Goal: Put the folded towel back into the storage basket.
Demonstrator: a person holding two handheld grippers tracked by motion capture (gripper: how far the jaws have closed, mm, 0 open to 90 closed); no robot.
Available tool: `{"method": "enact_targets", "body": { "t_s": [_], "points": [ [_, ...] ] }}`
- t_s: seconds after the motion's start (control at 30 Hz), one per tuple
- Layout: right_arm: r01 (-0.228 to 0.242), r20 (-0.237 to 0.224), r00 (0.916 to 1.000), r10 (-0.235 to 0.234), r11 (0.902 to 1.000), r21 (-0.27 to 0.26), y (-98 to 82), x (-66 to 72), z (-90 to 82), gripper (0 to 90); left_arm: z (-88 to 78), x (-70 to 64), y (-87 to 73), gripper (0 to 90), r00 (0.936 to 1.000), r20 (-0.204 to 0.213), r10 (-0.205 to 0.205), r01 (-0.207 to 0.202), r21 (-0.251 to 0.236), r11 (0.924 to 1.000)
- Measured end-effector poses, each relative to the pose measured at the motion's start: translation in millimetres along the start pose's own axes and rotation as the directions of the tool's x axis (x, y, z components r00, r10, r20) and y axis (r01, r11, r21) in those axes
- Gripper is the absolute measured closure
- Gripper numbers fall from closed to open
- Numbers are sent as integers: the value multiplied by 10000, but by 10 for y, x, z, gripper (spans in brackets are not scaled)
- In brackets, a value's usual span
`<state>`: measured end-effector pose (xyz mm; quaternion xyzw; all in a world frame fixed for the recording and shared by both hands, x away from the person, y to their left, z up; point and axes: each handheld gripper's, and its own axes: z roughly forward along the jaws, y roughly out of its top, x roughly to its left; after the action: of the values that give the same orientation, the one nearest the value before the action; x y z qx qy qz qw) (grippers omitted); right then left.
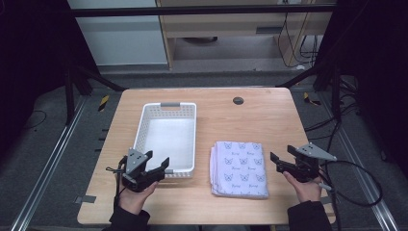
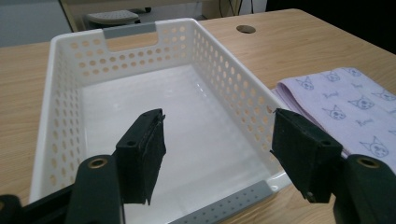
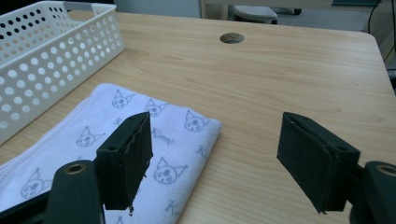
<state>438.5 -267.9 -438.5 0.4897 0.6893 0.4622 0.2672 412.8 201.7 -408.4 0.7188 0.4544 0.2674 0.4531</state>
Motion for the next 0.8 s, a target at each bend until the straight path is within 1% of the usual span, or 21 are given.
{"method": "enact_targets", "body": {
  "t_s": [0.1, 0.17, 0.43, 0.5, 0.57, 0.6, 0.63, 0.67, 0.8],
  "points": [
    [110, -82, 9999, -110, 9999, 11, 61, 14, 17, 265, 49, -70, 46, 335, 9999, 153, 32, -32, -23, 10000],
    [88, -100, 9999, -88, 10000, 4, 107, 23, 35, 283, 83, -124, 67, 335, 9997, 235, 108, -108, -8, 9999],
    [206, -64, 9998, -205, 9997, 129, 174, 37, 75, 303, 221, -335, 112, 335, 9977, 609, 292, -298, 102, 9995],
    [136, -184, 9997, -134, 9999, 92, 200, 35, 80, 305, 245, -383, 128, 335, 9971, 709, 289, -298, 120, 9995],
    [164, -221, 9996, -162, 9998, 101, 210, 32, 81, 305, 267, -435, 141, 335, 9960, 804, 377, -388, 111, 9992],
    [130, -271, 9996, -126, 9998, 116, 223, 33, 82, 306, 274, -458, 147, 335, 9958, 787, 459, -472, 147, 9988],
    [125, -329, 9994, -122, 9999, 98, 244, 25, 85, 311, 294, -498, 156, 336, 9950, 878, 479, -494, 150, 9987],
    [125, -329, 9994, -122, 9999, 98, 244, 25, 85, 311, 294, -498, 156, 336, 9950, 878, 479, -494, 150, 9987],
    [130, -344, 9993, -127, 9999, 84, 297, 16, 90, 318, 326, -578, 172, 339, 9932, 1015, 576, -598, 195, 9980]
  ]
}}
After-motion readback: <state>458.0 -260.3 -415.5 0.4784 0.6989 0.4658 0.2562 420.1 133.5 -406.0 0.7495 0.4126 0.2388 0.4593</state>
